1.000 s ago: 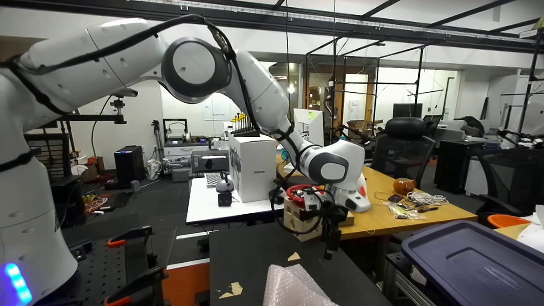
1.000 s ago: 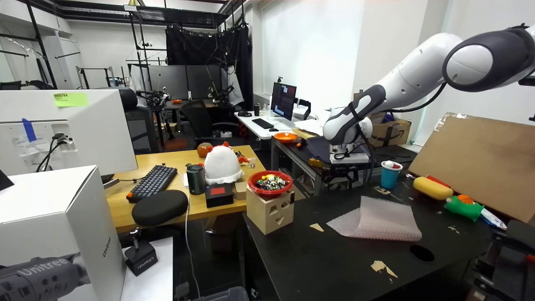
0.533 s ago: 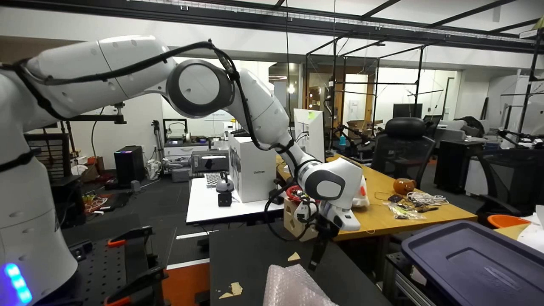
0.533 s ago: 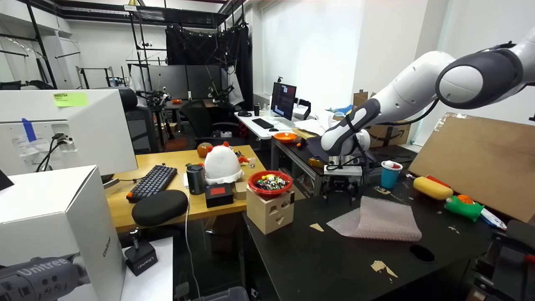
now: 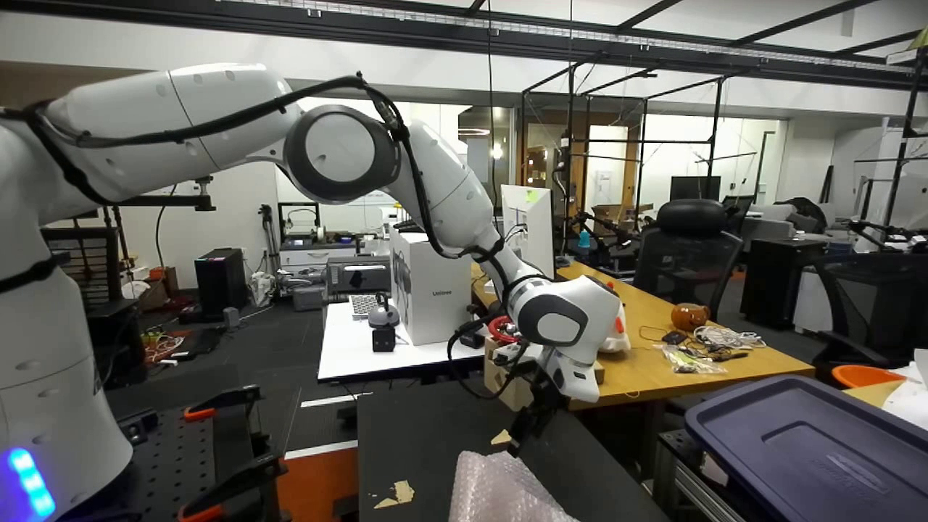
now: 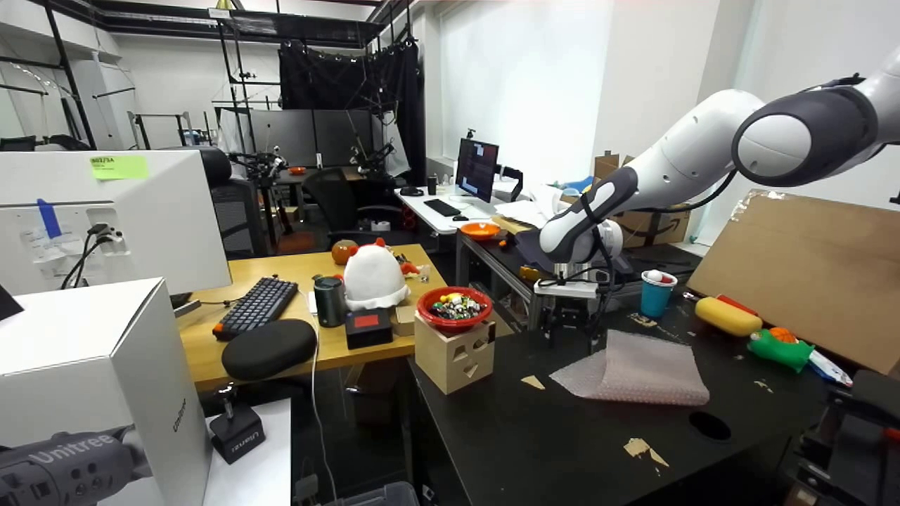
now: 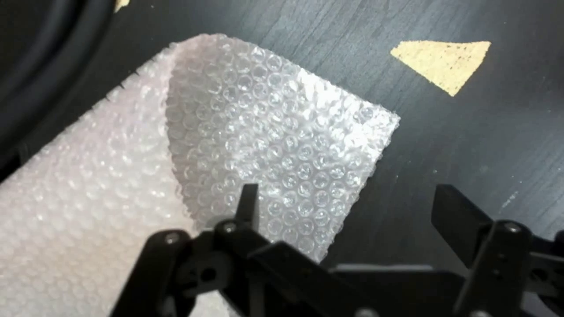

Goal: Unfold the pink plastic

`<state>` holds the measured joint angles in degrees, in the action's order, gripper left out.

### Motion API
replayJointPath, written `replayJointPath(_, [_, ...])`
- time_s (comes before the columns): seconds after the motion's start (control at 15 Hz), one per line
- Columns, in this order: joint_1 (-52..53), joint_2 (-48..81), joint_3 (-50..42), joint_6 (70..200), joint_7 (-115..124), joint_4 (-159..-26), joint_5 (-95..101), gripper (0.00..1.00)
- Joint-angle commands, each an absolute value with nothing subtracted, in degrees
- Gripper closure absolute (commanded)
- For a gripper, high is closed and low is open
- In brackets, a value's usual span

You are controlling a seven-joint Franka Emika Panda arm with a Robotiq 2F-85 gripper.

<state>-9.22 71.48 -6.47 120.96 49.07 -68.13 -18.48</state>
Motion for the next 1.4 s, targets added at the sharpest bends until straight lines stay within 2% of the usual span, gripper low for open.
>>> replayJointPath(0.0, [-9.45,72.62,-6.75,119.19,56.49,-66.06,-19.9,0.0])
replayJointPath(0.67, [-10.61,77.49,-7.06,120.64,71.11,-64.06,-19.22,0.0])
replayJointPath(1.33, [-8.85,76.83,-9.09,126.92,73.97,-65.65,-17.62,0.0])
